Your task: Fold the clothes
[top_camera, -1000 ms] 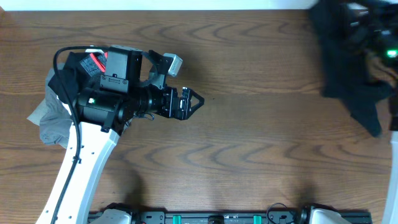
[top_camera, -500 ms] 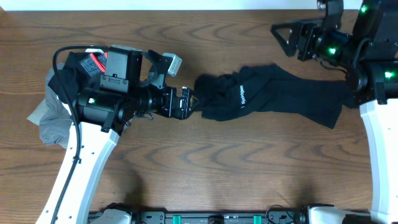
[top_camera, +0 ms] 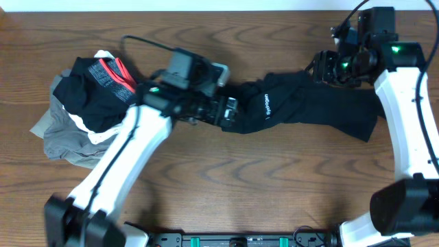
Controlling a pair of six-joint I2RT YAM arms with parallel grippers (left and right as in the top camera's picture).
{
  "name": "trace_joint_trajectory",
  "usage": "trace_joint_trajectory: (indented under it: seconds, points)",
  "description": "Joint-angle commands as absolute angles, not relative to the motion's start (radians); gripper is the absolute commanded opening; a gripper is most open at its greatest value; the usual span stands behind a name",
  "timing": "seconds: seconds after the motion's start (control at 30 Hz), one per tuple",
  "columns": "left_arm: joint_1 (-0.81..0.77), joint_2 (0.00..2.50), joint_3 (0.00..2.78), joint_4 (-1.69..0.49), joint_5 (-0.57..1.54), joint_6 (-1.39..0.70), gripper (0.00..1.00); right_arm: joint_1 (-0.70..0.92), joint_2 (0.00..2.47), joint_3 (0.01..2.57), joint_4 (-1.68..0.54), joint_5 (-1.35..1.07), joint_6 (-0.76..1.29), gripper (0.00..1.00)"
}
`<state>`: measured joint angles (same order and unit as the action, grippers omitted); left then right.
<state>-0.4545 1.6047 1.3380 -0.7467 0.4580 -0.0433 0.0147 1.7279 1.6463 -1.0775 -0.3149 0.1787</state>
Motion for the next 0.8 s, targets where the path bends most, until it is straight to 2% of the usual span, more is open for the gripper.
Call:
trace_joint_trajectory:
  seconds: [0.0,0.07,0.17,0.27,0.37,0.4,0.43,0.77]
  points:
    - [-0.508,1.699,1.359,-0.710,0.304,-0.022,0.98,0.013,1.716,1.653,-1.077,-0.303,0.186,0.64]
    - [-0.531,1.756,1.359,-0.670,0.234,-0.021,0.96,0.009,1.709,1.653,-1.078,-0.303,0.186,0.64]
    - [-0.555,1.835,1.359,-0.607,0.184,0.005,0.76,0.001,1.702,1.653,-1.094,-0.303,0.186,0.66]
    - [-0.567,1.904,1.359,-0.559,0.175,0.030,0.64,0.000,1.702,1.653,-1.114,-0.303,0.186,0.66]
    - [-0.568,1.938,1.359,-0.540,0.141,0.030,0.29,-0.001,1.702,1.653,-1.127,-0.294,0.186,0.66]
    - [-0.568,1.936,1.360,-0.540,0.132,0.029,0.13,-0.001,1.702,1.653,-1.129,-0.286,0.186,0.66]
    - [-0.568,1.925,1.363,-0.545,0.119,0.027,0.06,-0.001,1.702,1.653,-1.132,-0.270,0.186,0.67]
    - [-0.567,1.592,1.482,-0.709,-0.231,-0.088,0.06,-0.020,1.702,1.637,-1.153,-0.160,0.186,0.77]
